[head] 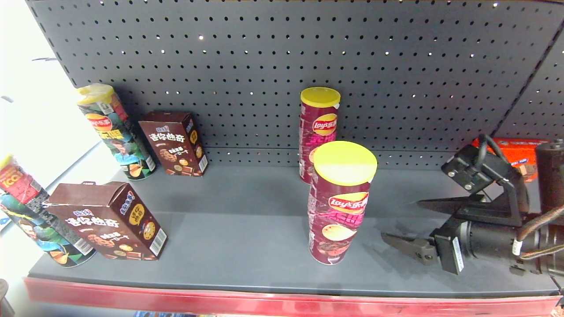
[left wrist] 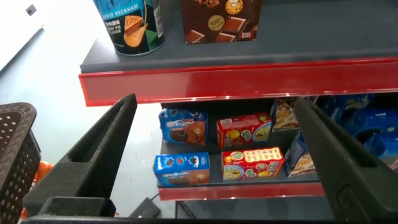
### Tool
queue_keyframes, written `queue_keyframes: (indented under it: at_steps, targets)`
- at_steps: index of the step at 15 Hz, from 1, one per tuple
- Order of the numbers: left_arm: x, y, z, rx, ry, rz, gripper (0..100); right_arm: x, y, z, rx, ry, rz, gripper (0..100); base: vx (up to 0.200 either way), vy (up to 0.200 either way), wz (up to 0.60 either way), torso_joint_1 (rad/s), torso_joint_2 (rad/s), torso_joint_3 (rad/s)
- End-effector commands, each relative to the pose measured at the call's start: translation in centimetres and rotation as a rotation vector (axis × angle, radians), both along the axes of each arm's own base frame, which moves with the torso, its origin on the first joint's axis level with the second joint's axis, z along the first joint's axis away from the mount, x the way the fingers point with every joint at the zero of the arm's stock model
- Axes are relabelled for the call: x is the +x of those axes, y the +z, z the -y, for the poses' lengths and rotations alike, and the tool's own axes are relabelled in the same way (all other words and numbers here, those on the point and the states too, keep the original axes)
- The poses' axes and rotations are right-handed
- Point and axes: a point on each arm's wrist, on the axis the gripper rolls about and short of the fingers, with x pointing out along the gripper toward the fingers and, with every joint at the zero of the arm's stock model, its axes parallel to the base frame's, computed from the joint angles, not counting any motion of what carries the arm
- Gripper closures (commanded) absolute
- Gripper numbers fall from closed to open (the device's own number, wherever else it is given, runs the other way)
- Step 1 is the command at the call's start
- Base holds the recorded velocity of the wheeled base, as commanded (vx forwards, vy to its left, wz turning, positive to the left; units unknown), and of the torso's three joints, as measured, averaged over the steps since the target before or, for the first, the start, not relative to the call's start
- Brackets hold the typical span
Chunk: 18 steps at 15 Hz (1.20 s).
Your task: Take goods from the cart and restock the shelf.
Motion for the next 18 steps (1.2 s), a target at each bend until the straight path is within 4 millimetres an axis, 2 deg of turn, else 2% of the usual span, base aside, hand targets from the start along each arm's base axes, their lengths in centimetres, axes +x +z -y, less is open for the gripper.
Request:
queue_keyframes:
  at_steps: [1, 8, 18]
  targets:
    - [0.0, 0.0, 0.0, -0.002, 0.001, -0.002, 0, 1.4, -0.5, -1.8, -0.022, 0.022, -0.027, 0, 0.000, 0.000, 0.00, 0.000, 0.00, 0.000]
    - [0.0, 0.0, 0.0, -0.003, 0.002, 0.000, 0, 3.3, -0.6, -3.5, -0.024, 0.022, -0.022, 0, 0.000, 0.000, 0.00, 0.000, 0.00, 0.000]
    - [0.0, 0.0, 0.0, -0.003, 0.002, -0.003, 0, 2.6, -0.7, -3.8, -0.027, 0.045, -0.023, 0, 0.000, 0.000, 0.00, 0.000, 0.00, 0.000]
